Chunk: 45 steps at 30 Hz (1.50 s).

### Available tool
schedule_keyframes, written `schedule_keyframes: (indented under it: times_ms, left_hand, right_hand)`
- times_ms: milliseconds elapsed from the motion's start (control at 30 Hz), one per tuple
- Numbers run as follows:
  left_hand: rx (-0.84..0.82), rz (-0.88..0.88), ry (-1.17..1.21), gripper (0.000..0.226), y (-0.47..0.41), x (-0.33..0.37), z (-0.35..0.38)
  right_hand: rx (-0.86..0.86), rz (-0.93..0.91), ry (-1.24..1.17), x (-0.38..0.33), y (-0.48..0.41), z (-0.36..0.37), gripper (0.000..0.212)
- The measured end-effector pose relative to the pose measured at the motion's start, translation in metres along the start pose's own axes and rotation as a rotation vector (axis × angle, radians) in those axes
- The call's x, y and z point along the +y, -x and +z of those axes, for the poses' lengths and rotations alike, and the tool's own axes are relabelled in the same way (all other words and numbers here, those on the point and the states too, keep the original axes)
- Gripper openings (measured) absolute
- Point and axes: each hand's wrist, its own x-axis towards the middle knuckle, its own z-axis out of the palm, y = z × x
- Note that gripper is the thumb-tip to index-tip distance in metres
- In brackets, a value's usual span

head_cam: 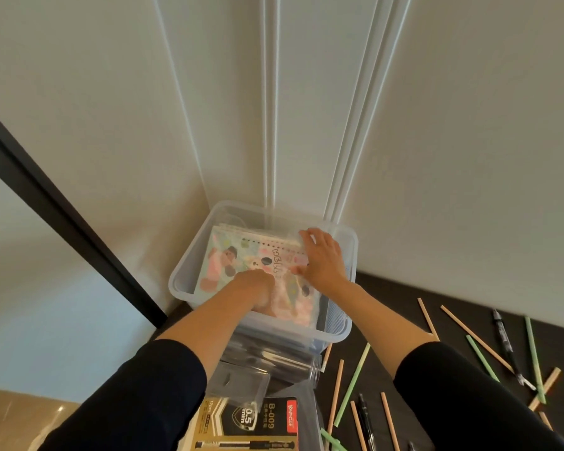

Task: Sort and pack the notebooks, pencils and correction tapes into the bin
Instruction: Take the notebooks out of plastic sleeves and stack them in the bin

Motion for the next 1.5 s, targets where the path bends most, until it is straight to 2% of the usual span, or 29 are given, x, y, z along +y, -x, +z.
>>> schedule_keyframes:
  times_ms: [233, 433, 533, 667, 733, 833, 967, 1100, 1200, 1333, 1500]
  left_hand:
    - [-0.007, 0.074, -0.193, 0.031, -0.006, 0.006, 0.001]
    - [-0.023, 0.108, -0.234, 0.035, -0.015, 0.007, 0.003]
    - [-0.041, 0.08, -0.158, 0.033, -0.012, 0.003, 0.001]
    - [-0.075, -0.032, 0.005, 0.04, -0.003, -0.004, -0.004]
    - [-0.07, -0.066, 0.024, 0.042, 0.001, -0.005, -0.009]
    - [0.037, -0.068, 0.06, 0.059, 0.009, -0.005, -0.017]
    - [0.308, -0.101, 0.089, 0.029, 0.023, 0.005, -0.027]
    - [0.477, -0.13, 0.16, 0.018, 0.044, 0.025, -0.037]
    - [0.587, -0.084, 0.238, 0.014, 0.063, 0.045, -0.038]
    - [0.669, 0.023, 0.293, 0.013, 0.09, 0.08, -0.028]
    - [0.652, 0.066, 0.328, 0.018, 0.113, 0.126, 0.005]
  right_hand:
    - [-0.291, 0.016, -0.123, 0.011, -0.025, -0.011, 0.067]
    - [-0.38, 0.146, -0.44, 0.018, -0.03, -0.011, 0.054]
    - [-0.312, 0.161, -0.44, 0.016, -0.027, -0.007, 0.059]
    - [-0.18, 0.151, -0.215, 0.011, -0.015, -0.007, 0.074]
    - [-0.098, 0.159, -0.19, 0.008, -0.008, -0.007, 0.076]
    - [-0.046, 0.146, -0.23, 0.006, 0.0, -0.012, 0.073]
    - [-0.029, 0.146, -0.336, 0.007, 0.015, -0.028, 0.077]
    - [0.036, 0.155, -0.379, 0.01, 0.038, -0.048, 0.068]
    - [0.079, 0.176, -0.407, 0.018, 0.064, -0.063, 0.061]
    - [0.155, 0.252, -0.475, 0.031, 0.106, -0.077, 0.059]
    - [0.253, 0.388, -0.597, 0.057, 0.17, -0.085, 0.056]
